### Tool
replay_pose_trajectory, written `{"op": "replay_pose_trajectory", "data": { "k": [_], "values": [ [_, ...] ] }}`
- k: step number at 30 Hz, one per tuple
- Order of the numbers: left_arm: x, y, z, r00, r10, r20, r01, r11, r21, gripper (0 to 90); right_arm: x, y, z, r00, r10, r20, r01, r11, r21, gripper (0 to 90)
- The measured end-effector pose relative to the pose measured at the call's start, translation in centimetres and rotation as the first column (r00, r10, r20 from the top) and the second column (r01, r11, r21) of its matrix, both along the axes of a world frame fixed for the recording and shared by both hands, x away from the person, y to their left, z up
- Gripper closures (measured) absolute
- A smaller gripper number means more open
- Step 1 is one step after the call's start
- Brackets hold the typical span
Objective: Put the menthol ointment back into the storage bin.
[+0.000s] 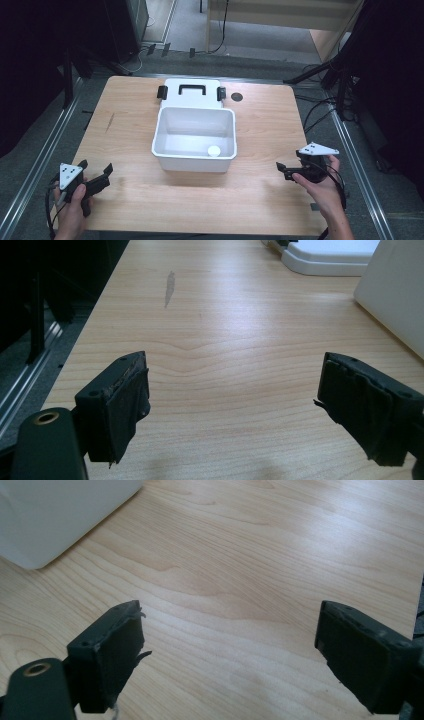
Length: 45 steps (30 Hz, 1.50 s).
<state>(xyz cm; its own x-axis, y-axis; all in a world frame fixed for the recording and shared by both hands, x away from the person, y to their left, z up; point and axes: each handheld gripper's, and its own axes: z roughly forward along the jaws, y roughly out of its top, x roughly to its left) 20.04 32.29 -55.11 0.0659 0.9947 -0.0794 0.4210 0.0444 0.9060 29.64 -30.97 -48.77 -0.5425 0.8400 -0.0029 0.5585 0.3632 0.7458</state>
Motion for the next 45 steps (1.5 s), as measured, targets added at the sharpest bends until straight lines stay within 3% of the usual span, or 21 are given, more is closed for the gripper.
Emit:
{"op": "replay_pose_trajectory", "data": {
  "k": [4, 10, 16, 26, 37, 40, 45],
  "values": [
    [0.0, 0.0, 0.0, 1.0000, 0.000, -0.001, 0.000, 1.0000, 0.001, 13.8, -0.8, -0.8, -0.7, 0.9996, -0.024, 0.013, 0.024, 0.999, 0.044, 2.3],
    [0.0, 0.0, 0.0, 1.0000, 0.000, 0.000, 0.000, 1.0000, -0.003, 13.8, -2.1, -1.7, -1.7, 0.9944, -0.070, 0.079, 0.061, 0.992, 0.109, 1.7],
    [0.0, 0.0, 0.0, 1.0000, 0.000, 0.001, 0.000, 1.0000, -0.002, 13.8, -3.1, -2.2, -2.7, 0.9892, -0.096, 0.110, 0.078, 0.984, 0.163, 0.0],
    [0.0, 0.1, 0.0, 1.0000, -0.001, 0.001, 0.001, 0.9999, -0.011, 13.8, -4.9, -2.3, -4.3, 0.9769, -0.167, 0.134, 0.143, 0.975, 0.173, 0.0],
    [-0.1, 0.1, 0.0, 1.0000, -0.005, 0.004, 0.005, 0.9999, -0.010, 13.8, -5.8, -2.9, -5.5, 0.9746, -0.184, 0.128, 0.153, 0.964, 0.217, 0.0],
    [-0.1, 0.1, 0.0, 1.0000, -0.005, 0.004, 0.005, 0.9999, -0.010, 13.8, -6.0, -3.0, -5.5, 0.9694, -0.197, 0.147, 0.159, 0.959, 0.235, 0.0],
    [0.0, 0.0, 0.0, 1.0000, -0.008, 0.001, 0.008, 0.9999, -0.006, 13.8, -6.3, -3.0, -5.5, 0.9628, -0.204, 0.177, 0.160, 0.958, 0.236, 0.0]
  ]
}}
